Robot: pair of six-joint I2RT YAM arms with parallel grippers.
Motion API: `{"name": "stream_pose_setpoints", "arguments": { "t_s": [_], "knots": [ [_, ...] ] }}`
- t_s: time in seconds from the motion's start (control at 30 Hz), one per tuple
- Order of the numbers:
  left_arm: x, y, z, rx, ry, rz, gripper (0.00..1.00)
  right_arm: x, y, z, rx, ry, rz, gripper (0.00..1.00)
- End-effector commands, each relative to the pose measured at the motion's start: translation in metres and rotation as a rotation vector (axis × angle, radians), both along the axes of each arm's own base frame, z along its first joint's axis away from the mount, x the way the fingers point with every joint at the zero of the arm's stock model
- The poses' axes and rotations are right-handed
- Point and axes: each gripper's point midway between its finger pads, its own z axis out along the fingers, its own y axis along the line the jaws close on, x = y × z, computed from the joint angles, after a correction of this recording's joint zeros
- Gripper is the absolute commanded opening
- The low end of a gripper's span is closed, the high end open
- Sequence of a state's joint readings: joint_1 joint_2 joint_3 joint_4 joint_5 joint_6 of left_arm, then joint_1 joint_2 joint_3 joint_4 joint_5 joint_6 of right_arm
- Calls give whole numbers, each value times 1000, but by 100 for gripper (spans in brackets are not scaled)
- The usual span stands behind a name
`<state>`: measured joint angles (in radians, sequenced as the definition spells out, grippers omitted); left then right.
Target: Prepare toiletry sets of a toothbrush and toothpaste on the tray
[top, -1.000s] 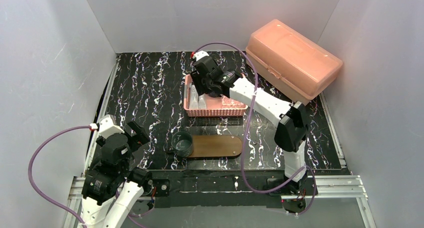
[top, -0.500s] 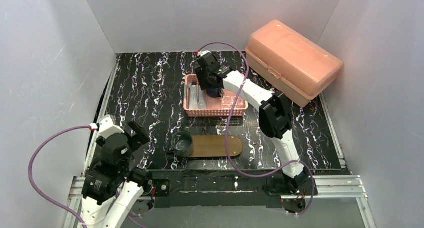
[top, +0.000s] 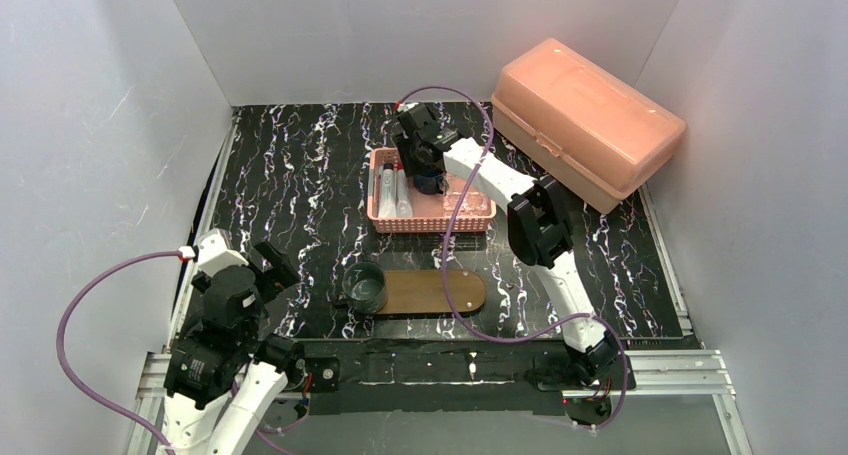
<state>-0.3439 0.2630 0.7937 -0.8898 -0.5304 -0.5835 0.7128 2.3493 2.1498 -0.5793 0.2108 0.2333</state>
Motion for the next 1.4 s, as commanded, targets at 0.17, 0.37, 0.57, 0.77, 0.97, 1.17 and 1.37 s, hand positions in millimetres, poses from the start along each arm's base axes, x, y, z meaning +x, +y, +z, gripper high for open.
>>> {"name": "stream_pose_setpoints", "arguments": {
  "t_s": [0.17,0.37,0.57,0.77,0.97,1.17,1.37],
  "knots": [
    [1,2,2,10,0,12,99,3,10,-2,26,6,16,37],
    [1,2,2,8,-2,10,99,2,9,-3,19,6,23,18],
    [2,1,2,8,2,9,99,2,9,7,31,-10,31,1],
    [2,1,1,8,5,9,99,2,8,33,52,-55,33,1],
    [3,1,1,8,7,6,99,-2,7,57,78,-94,50,1],
    [3,0,1,8,11,7,99,-7,7,78,105,-128,63,1],
    [3,1,1,9,10,9,99,-11,8,96,120,-161,69,1]
  ]
}}
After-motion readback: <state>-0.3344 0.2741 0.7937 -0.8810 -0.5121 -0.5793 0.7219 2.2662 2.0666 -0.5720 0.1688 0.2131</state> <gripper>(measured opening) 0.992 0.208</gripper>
